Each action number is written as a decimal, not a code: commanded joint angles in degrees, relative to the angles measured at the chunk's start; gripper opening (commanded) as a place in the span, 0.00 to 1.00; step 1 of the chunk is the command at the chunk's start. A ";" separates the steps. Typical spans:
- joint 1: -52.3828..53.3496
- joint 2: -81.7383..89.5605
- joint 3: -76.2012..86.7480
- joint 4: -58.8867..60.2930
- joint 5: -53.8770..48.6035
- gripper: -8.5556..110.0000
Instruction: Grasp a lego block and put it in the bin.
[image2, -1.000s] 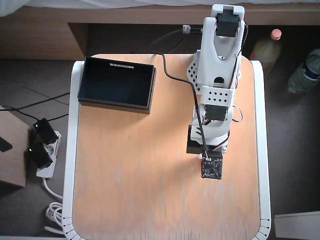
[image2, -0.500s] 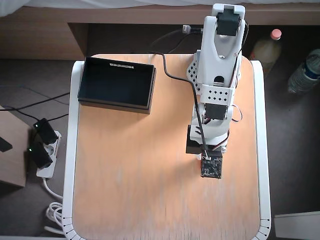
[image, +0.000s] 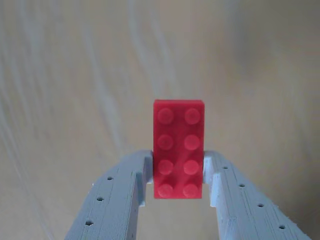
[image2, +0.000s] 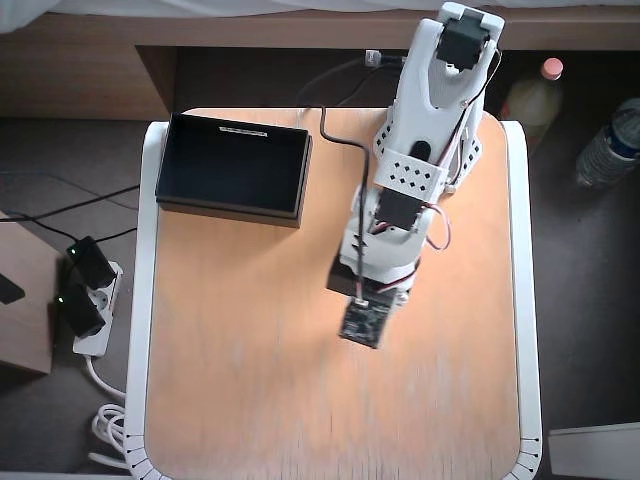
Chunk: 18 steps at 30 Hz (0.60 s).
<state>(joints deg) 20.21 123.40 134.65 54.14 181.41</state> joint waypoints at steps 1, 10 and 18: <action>4.83 3.34 -16.00 11.34 -1.32 0.07; 19.69 7.21 -21.09 22.59 1.76 0.07; 32.96 7.03 -25.66 28.65 2.29 0.08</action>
<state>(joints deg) 48.60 127.62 118.21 80.16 183.60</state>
